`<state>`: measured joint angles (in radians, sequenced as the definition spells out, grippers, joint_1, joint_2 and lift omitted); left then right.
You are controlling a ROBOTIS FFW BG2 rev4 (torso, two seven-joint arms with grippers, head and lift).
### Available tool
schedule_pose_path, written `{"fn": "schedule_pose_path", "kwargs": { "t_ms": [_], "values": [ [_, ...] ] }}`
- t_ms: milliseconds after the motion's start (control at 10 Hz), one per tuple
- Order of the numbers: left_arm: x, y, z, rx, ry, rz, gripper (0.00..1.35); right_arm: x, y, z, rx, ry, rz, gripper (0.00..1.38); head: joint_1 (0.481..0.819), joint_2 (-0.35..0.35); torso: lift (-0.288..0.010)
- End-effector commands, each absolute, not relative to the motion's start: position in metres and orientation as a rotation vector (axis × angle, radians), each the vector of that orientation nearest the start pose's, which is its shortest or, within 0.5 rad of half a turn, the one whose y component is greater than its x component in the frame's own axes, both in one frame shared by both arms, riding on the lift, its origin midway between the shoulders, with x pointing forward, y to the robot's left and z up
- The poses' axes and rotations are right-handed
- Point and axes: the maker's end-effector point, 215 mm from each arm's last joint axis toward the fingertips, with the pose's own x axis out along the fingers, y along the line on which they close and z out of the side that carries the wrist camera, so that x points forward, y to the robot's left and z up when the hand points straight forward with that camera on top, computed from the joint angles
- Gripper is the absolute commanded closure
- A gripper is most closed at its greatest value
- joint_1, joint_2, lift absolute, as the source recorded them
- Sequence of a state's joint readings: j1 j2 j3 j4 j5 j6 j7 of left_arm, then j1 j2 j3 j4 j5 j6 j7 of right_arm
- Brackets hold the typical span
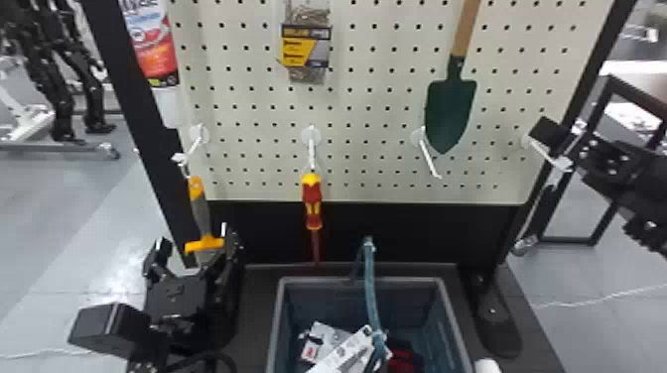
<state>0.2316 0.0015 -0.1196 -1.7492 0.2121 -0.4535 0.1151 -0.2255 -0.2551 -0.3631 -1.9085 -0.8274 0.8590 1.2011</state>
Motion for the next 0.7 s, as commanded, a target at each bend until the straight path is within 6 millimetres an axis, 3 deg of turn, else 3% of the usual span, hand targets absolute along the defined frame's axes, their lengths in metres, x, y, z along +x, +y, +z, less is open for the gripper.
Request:
{"fn": "schedule_pose_path", "kwargs": {
  "t_ms": [0,600],
  "values": [
    [0.5015,0.214,-0.2468,-0.28,-0.37,0.059,0.27,0.46,-0.1895,-0.0742,0.529,-0.174,1.312,0.28,0.549,0.0,-0.1],
    [0.5019,0.2111,-0.2488,-0.288,-0.364,0.054,0.27,0.4592,-0.1886,-0.0736,0.545,-0.18,1.316,0.28,0.549,0.0,-0.1]
  ]
}}
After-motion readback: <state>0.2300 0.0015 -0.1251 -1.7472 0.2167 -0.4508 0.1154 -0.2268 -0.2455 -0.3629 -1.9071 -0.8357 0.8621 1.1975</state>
